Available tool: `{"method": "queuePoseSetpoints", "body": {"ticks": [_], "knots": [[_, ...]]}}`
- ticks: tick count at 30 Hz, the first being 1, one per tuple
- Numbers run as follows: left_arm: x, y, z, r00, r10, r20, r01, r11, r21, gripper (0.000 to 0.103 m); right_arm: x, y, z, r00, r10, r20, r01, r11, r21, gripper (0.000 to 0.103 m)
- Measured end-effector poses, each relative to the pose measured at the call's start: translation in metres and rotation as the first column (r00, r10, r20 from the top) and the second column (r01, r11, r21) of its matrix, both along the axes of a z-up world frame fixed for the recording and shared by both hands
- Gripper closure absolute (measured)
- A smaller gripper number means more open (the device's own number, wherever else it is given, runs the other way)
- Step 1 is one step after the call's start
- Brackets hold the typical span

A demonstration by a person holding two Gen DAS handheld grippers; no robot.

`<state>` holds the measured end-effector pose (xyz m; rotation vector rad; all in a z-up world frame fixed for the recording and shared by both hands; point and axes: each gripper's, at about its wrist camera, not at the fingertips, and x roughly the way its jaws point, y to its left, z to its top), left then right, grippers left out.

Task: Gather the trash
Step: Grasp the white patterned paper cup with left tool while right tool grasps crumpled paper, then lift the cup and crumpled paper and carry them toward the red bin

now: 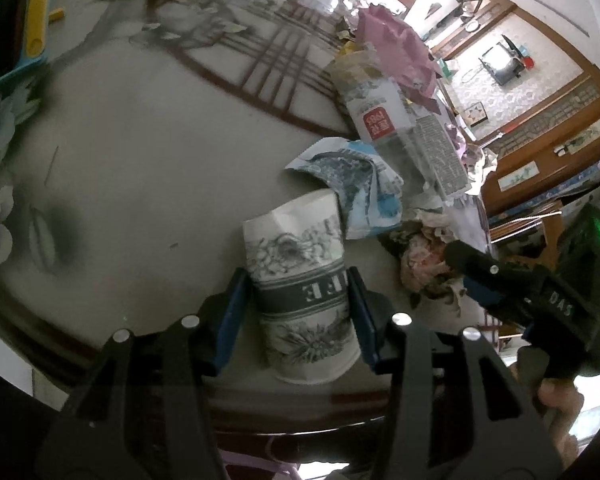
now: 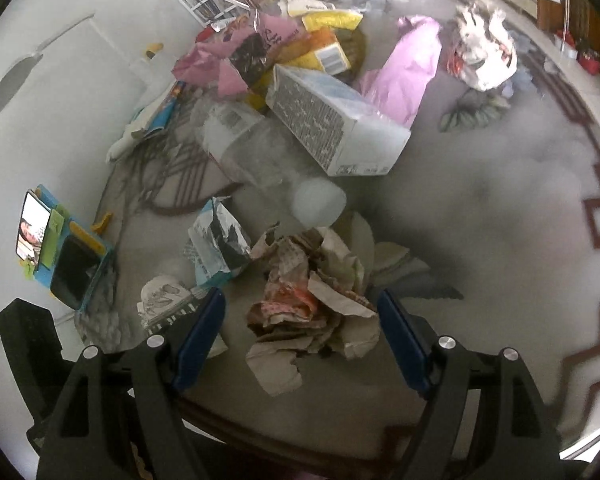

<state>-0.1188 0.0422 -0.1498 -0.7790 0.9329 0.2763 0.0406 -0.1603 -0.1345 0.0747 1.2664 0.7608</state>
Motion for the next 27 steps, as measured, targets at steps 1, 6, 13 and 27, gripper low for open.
{"method": "queuePoseSetpoints", "body": {"ticks": [1, 6, 13, 27], "knots": [[0.0, 0.0, 0.0, 1.0, 0.002, 0.001, -0.002, 1.0, 0.002, 0.053, 0.001, 0.001, -0.002, 1.0, 0.001, -0.01, -0.001, 1.0, 0.003, 0.027], [0.001, -0.001, 0.001, 1.0, -0.012, 0.016, 0.012, 1.0, -0.003, 0.054, -0.002, 0.01, -0.01, 0.999, 0.032, -0.022, -0.032, 0.999, -0.001, 0.032], [0.0, -0.003, 0.009, 0.998, -0.031, 0.055, 0.03, 0.999, 0.018, 0.057, -0.008, 0.002, -0.002, 0.999, 0.034, 0.015, -0.035, 0.999, 0.03, 0.061], [-0.002, -0.009, 0.029, 0.993, -0.045, 0.113, 0.031, 0.992, 0.122, 0.058, -0.017, -0.026, 0.02, 0.994, -0.019, 0.107, 0.011, 0.997, 0.079, 0.062]]}}
